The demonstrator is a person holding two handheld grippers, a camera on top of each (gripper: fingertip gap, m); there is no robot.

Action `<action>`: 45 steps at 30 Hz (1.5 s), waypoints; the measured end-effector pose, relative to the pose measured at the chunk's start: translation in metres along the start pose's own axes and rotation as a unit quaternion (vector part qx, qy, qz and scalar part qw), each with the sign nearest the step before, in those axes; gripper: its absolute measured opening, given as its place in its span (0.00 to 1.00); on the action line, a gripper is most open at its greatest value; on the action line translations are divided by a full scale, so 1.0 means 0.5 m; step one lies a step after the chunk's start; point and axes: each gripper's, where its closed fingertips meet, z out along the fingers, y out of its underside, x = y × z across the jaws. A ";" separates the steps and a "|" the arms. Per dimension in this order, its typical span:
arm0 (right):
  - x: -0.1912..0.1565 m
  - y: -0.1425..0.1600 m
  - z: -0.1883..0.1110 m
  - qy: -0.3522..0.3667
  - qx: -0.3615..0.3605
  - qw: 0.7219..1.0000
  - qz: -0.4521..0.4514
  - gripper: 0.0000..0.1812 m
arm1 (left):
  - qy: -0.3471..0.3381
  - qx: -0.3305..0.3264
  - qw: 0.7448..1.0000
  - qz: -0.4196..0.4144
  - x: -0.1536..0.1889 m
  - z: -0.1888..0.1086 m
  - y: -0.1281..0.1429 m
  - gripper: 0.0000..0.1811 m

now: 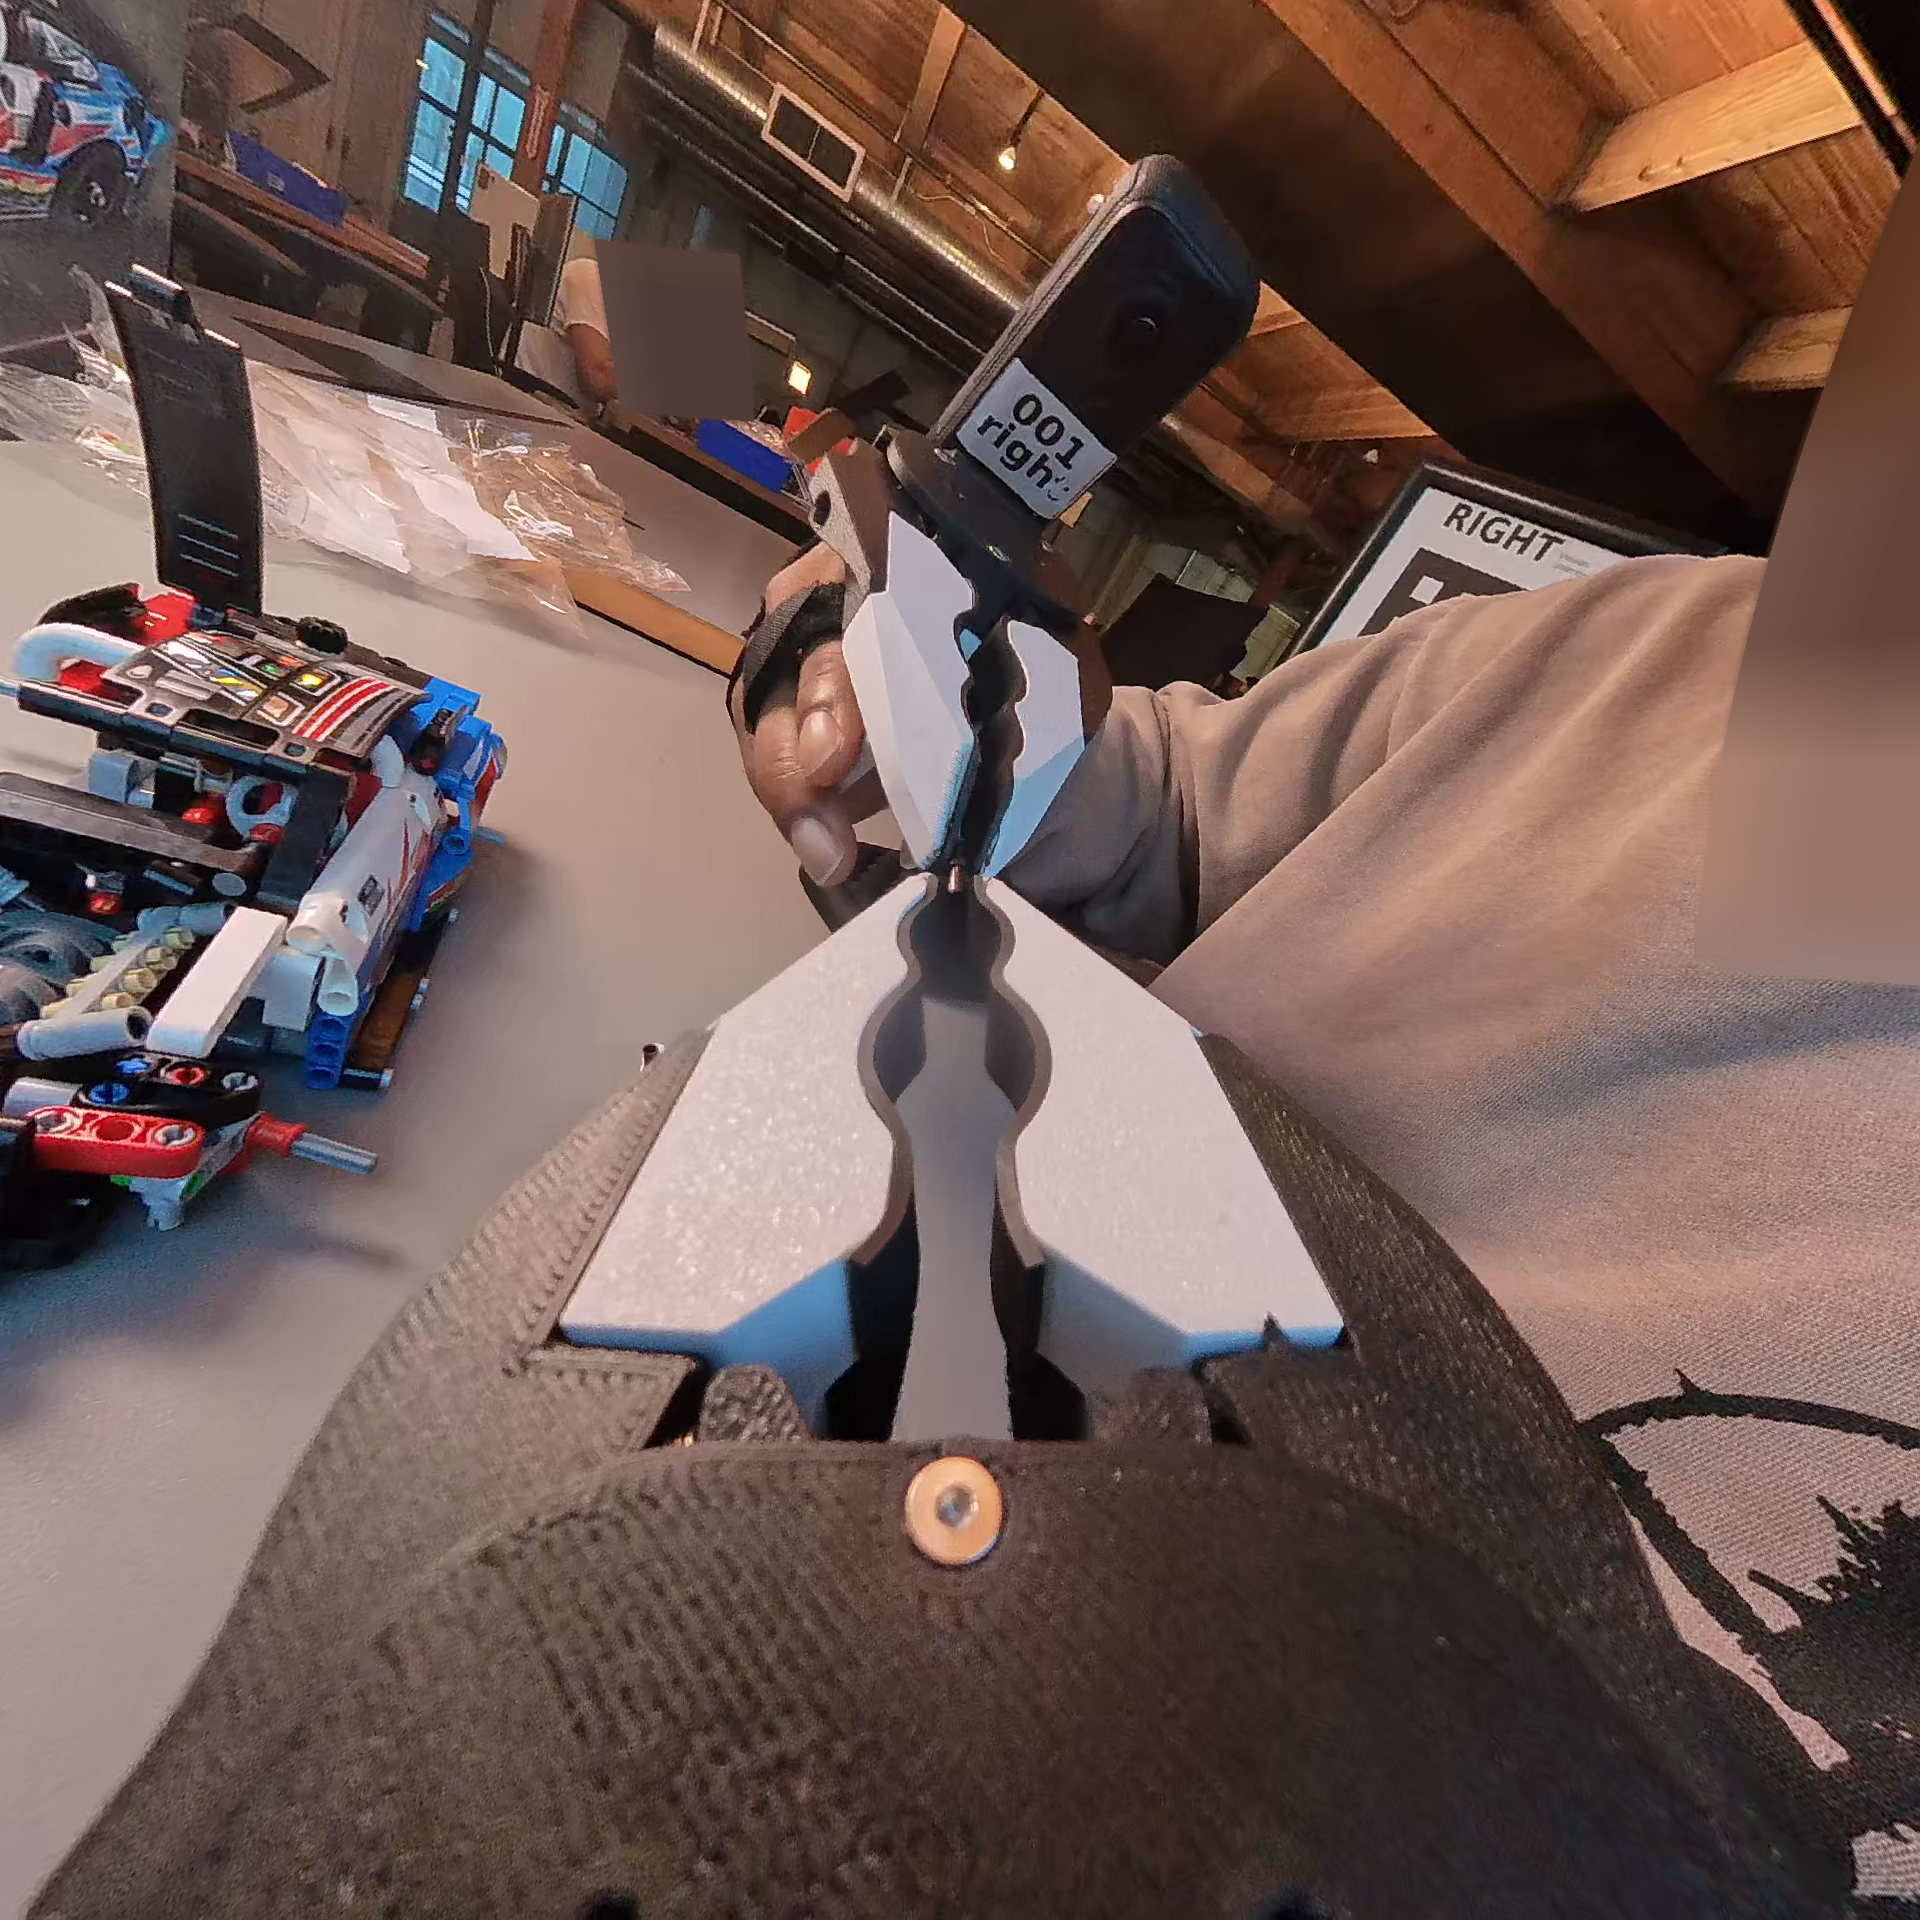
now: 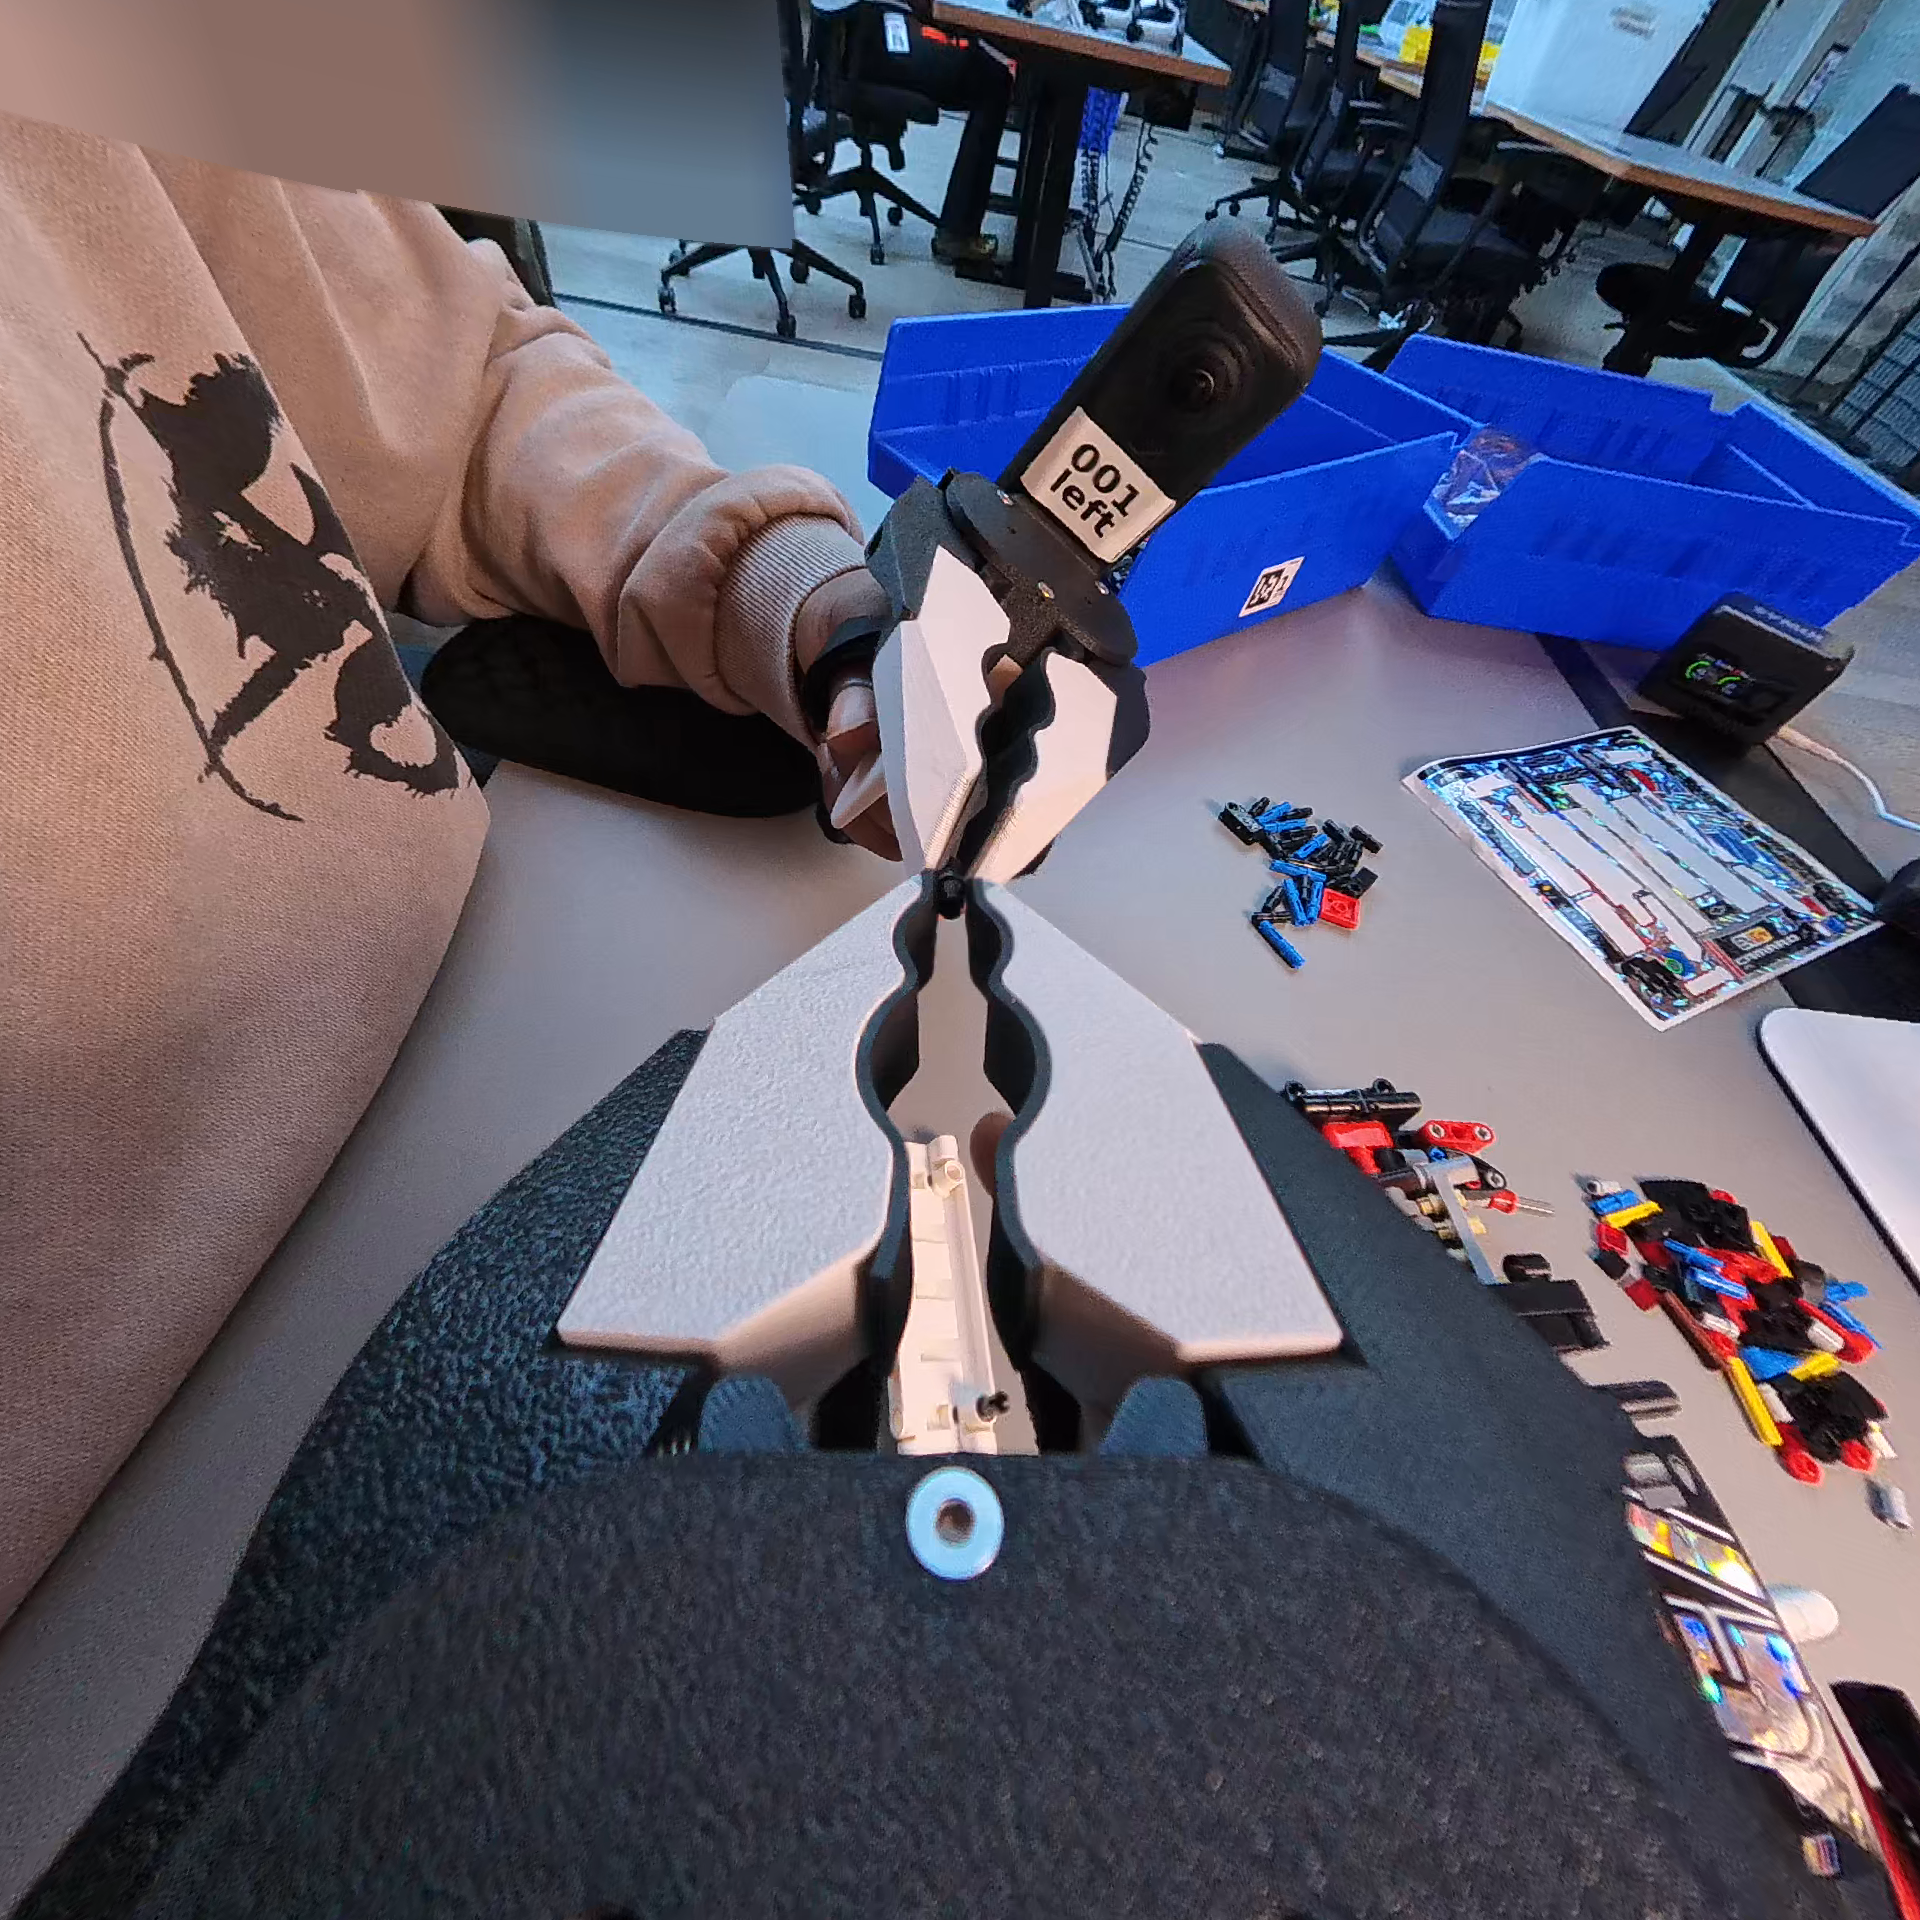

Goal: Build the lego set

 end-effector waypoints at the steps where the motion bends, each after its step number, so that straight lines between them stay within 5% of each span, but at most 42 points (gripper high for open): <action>1: 0.000 0.000 0.000 0.001 0.000 1.000 -0.001 0.01 | 0.001 0.001 1.000 -0.002 0.000 0.000 0.000 0.01; 7: 0.010 0.019 0.005 0.002 -0.047 0.999 0.012 0.01 | -0.024 -0.020 0.999 -0.022 -0.022 -0.003 0.011 0.01; 11: 0.018 0.102 0.011 -0.033 -0.192 0.981 0.008 0.01 | -0.178 -0.192 0.964 0.046 -0.107 -0.039 0.100 0.17; 18: 0.022 0.199 0.039 -0.110 -0.316 0.942 0.012 0.01 | -0.252 -0.324 0.906 0.102 -0.136 -0.028 0.202 0.17; 36: 0.002 0.233 0.049 -0.142 -0.393 0.908 0.030 0.01 | -0.267 -0.351 0.878 0.189 -0.140 -0.020 0.213 0.13; 45: 0.003 0.236 0.048 -0.164 -0.482 0.860 0.033 0.00 | -0.266 -0.347 0.870 0.225 -0.142 -0.016 0.213 0.13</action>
